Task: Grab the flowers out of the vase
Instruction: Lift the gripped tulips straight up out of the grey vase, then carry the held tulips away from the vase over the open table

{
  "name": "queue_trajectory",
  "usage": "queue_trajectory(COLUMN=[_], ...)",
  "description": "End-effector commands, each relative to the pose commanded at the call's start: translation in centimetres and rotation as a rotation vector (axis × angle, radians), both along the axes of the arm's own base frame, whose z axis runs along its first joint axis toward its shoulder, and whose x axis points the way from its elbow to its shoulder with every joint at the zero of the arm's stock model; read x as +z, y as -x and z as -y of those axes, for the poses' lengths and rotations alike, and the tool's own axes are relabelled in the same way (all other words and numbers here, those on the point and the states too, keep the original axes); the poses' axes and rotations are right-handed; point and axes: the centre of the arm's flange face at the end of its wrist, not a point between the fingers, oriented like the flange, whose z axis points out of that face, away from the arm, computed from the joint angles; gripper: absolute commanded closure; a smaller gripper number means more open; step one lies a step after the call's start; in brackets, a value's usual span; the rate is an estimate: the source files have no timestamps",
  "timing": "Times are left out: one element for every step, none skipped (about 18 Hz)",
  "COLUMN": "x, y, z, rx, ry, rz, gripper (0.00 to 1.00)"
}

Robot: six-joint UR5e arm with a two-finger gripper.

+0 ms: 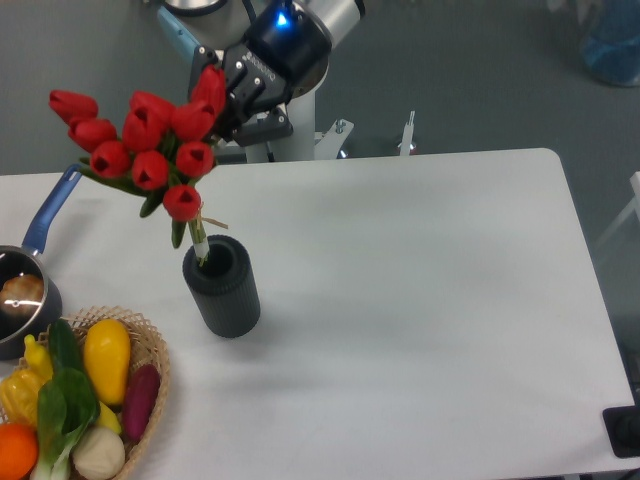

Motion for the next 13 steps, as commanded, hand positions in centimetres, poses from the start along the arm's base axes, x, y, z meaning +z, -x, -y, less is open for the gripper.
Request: queue_trajectory(x=[0.1, 0.2, -0.1, -0.5, -1.0, -1.5, -2.0, -2.4, -2.8, -3.1, -3.4, -3.8, -4.8], y=[0.5, 1.1, 2.1, 2.8, 3.5, 4.4, 5.5, 6.3, 7.3, 8.2, 8.8, 9.8, 11.1], z=[0.6, 1.3, 2.1, 2.6, 3.0, 3.7, 4.5, 5.0, 5.8, 6.7, 7.3, 7.9, 8.2], rx=[0.024, 0.057, 0.1, 0.13, 0.159, 0.197, 0.234, 0.26, 0.289, 0.316, 0.326, 0.333, 0.33], ry=[0.015, 0.043, 0.085, 0.126, 0.172, 0.224, 0.269, 0.305, 0.346, 0.379, 0.397, 0.419, 0.461], rz=[-0.021, -0.059, -0.086, -0.106, -0.124, -0.153, -0.17, -0.181, -0.199, -0.218, -0.234, -0.253, -0.278], gripper=[1.0, 1.0, 1.0, 1.0, 1.0, 1.0, 1.0, 1.0, 1.0, 1.0, 1.0, 1.0, 1.0])
